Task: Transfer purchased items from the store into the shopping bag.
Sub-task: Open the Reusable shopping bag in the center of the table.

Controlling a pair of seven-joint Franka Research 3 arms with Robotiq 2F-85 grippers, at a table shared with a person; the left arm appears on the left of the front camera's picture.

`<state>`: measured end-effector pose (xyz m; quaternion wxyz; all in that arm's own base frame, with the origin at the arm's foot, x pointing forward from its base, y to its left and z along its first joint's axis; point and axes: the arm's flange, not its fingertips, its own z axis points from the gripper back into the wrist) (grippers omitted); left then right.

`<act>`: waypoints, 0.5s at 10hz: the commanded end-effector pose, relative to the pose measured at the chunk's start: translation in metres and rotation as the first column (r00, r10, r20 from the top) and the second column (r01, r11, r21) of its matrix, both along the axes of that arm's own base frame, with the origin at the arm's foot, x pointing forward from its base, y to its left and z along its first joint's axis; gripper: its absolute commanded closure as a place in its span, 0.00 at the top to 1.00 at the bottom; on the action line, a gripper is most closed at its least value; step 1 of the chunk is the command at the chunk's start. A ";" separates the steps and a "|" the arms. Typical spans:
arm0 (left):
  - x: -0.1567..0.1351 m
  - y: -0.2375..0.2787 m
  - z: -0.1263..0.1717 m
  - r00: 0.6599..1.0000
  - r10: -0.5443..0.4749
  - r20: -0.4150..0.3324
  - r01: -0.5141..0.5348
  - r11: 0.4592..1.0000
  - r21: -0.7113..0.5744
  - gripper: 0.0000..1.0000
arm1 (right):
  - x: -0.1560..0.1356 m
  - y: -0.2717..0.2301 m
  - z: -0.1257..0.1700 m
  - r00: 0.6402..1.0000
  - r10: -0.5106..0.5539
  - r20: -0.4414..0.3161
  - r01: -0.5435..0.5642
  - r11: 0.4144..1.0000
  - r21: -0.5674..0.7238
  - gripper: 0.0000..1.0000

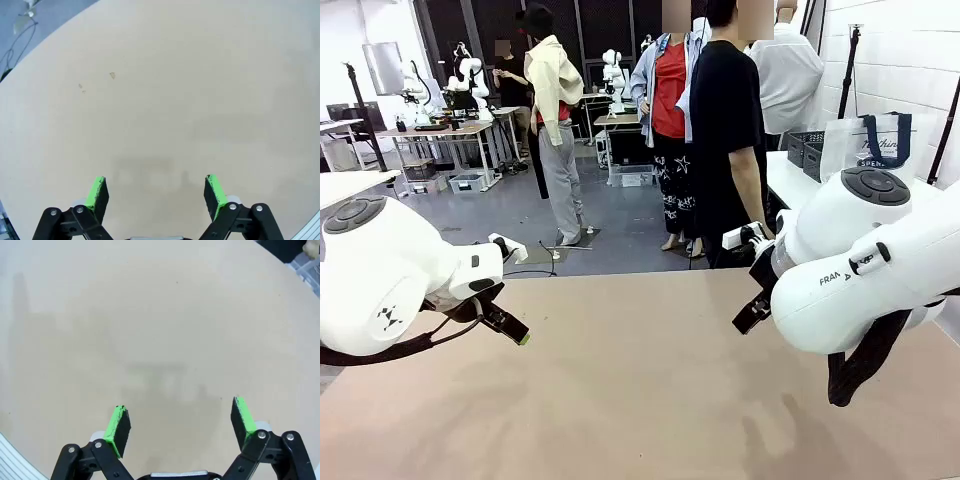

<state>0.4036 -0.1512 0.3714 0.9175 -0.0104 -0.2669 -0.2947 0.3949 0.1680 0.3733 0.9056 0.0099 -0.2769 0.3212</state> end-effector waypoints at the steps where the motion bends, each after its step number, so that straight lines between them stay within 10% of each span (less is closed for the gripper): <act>1: 0.000 0.000 0.000 1.000 0.000 0.000 0.000 1.000 0.000 1.00 | 0.000 0.000 0.000 1.000 0.000 0.000 0.000 1.000 0.000 1.00; 5: 0.000 0.000 0.000 1.000 0.000 0.000 0.000 1.000 0.000 1.00 | 0.000 0.000 0.000 1.000 0.000 0.000 0.000 1.000 0.000 1.00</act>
